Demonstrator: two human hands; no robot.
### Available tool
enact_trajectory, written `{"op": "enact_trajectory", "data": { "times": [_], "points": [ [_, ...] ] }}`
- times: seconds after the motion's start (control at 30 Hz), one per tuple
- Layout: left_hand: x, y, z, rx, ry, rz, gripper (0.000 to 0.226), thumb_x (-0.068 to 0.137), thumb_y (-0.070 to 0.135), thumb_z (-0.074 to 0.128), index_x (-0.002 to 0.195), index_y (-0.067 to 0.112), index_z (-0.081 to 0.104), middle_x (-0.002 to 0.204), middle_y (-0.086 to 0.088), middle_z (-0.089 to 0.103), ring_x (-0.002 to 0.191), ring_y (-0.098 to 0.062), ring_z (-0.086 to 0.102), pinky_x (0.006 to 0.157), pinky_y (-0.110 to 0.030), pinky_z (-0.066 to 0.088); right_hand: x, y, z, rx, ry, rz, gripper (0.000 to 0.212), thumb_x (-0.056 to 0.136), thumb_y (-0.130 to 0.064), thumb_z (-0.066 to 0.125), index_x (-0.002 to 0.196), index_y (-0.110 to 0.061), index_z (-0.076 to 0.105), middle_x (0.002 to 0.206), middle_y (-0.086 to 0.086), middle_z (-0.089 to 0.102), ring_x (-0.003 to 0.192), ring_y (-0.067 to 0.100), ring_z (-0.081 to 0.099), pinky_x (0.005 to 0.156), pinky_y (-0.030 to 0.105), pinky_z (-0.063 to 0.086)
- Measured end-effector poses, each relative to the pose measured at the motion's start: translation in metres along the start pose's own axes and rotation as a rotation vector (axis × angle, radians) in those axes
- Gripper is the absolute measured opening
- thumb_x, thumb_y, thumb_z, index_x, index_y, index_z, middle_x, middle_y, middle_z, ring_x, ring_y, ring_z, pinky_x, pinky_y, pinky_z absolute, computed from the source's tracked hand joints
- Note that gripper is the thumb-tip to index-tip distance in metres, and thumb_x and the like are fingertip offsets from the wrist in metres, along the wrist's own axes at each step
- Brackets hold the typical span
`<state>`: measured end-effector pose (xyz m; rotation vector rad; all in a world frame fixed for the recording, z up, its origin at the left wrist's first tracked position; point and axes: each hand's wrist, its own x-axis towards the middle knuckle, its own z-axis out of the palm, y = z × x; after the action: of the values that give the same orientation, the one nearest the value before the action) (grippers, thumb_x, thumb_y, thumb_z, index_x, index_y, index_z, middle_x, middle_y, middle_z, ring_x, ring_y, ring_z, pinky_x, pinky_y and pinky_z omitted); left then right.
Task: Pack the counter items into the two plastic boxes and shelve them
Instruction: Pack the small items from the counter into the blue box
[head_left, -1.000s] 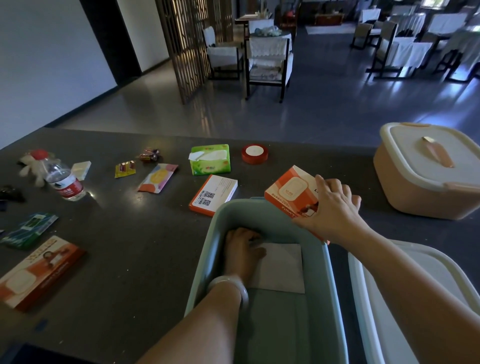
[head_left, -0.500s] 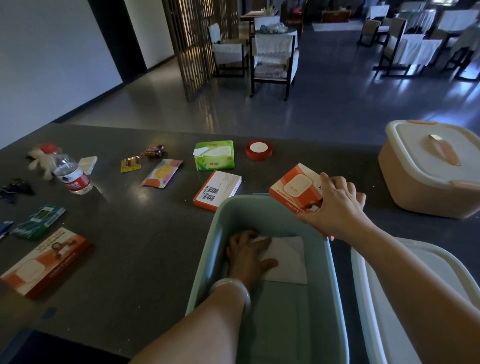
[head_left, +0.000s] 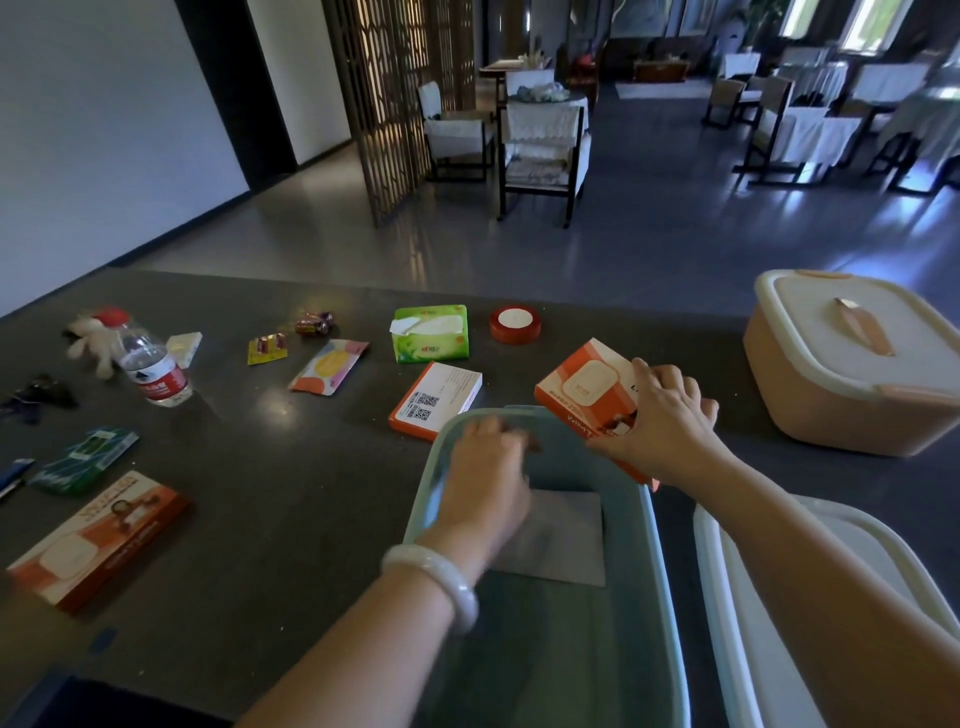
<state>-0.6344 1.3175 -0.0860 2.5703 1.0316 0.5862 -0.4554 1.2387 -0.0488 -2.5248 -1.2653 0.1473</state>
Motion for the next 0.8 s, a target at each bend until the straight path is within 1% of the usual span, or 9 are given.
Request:
{"op": "enact_trajectory", "data": {
  "times": [0.07,0.13,0.2,0.3,0.37,0.47,0.6,0.73,0.8],
  "points": [
    [0.002,-0.016,-0.030,-0.022,0.119,0.009,0.037,0.081,0.003,0.069,0.113,0.021,0.067,0.115,-0.002,0.054,0.110,-0.019,0.046,0.094,-0.028,0.038,-0.001,-0.004,-0.003,0.021,0.026,-0.026,0.109,0.070,-0.064,0.071,0.150,-0.021,0.011,0.147,0.005,0.026,0.134,0.028,0.025,0.111,0.053,0.020],
    [0.003,-0.035,-0.048,-0.037,0.166,-0.063,0.036,0.083,0.007,0.069,0.117,0.019,0.065,0.117,-0.003,0.054,0.111,-0.022,0.046,0.094,-0.031,0.040,-0.005,-0.011,-0.003,0.045,0.035,-0.078,0.110,0.066,-0.066,0.072,0.149,-0.023,0.013,0.144,0.004,0.028,0.132,0.027,0.027,0.109,0.052,0.022],
    [0.002,-0.047,-0.052,-0.101,0.099,-0.187,0.038,0.089,0.015,0.065,0.127,0.017,0.059,0.126,-0.007,0.051,0.118,-0.025,0.045,0.098,-0.034,0.041,-0.011,-0.020,0.002,0.071,0.006,-0.140,0.114,0.061,-0.067,0.073,0.149,-0.025,0.014,0.141,0.002,0.030,0.128,0.026,0.030,0.107,0.050,0.025],
    [0.000,-0.055,-0.042,-0.296,-0.010,-0.315,0.040,0.098,0.022,0.053,0.137,0.013,0.050,0.134,-0.011,0.049,0.122,-0.025,0.048,0.099,-0.032,0.041,-0.020,-0.029,0.017,0.060,-0.112,-0.200,0.115,0.060,-0.067,0.072,0.149,-0.027,0.011,0.143,0.001,0.027,0.130,0.023,0.028,0.109,0.046,0.023],
    [-0.006,-0.056,-0.032,-0.391,-0.044,-0.316,0.038,0.101,0.024,0.046,0.138,0.012,0.047,0.139,-0.013,0.048,0.126,-0.025,0.048,0.100,-0.030,0.038,-0.023,-0.030,0.028,0.030,-0.156,-0.225,0.114,0.061,-0.066,0.072,0.149,-0.028,0.010,0.144,-0.002,0.025,0.131,0.021,0.025,0.111,0.044,0.019],
    [-0.012,-0.058,-0.024,-0.474,-0.054,-0.306,0.038,0.103,0.023,0.042,0.140,0.018,0.045,0.143,-0.007,0.048,0.130,-0.022,0.045,0.098,-0.024,0.034,-0.023,-0.032,0.039,0.004,-0.146,-0.284,0.111,0.061,-0.064,0.073,0.147,-0.029,0.012,0.142,-0.005,0.026,0.129,0.019,0.025,0.111,0.043,0.018],
    [-0.011,-0.064,-0.019,-0.514,-0.054,-0.334,0.040,0.102,0.018,0.040,0.142,0.023,0.043,0.141,-0.006,0.051,0.128,-0.023,0.048,0.104,-0.035,0.040,-0.024,-0.040,0.049,0.088,-0.209,-0.312,0.107,0.058,-0.062,0.075,0.144,-0.032,0.017,0.137,-0.008,0.030,0.129,0.018,0.027,0.111,0.041,0.024],
    [-0.009,-0.066,-0.013,-0.480,-0.031,-0.362,0.038,0.104,0.021,0.037,0.141,0.023,0.044,0.141,-0.006,0.051,0.125,-0.022,0.051,0.089,-0.021,0.037,-0.028,-0.033,0.063,0.066,-0.316,-0.342,0.106,0.056,-0.061,0.076,0.141,-0.034,0.019,0.134,-0.011,0.030,0.126,0.014,0.028,0.110,0.037,0.024],
    [-0.009,-0.068,-0.012,-0.483,-0.027,-0.375,0.039,0.104,0.020,0.036,0.141,0.024,0.043,0.143,-0.004,0.048,0.126,-0.021,0.049,0.088,-0.021,0.035,-0.029,-0.027,0.071,0.051,-0.396,-0.326,0.107,0.059,-0.058,0.078,0.143,-0.035,0.016,0.137,-0.012,0.028,0.130,0.014,0.027,0.114,0.039,0.025]
  ]
}}
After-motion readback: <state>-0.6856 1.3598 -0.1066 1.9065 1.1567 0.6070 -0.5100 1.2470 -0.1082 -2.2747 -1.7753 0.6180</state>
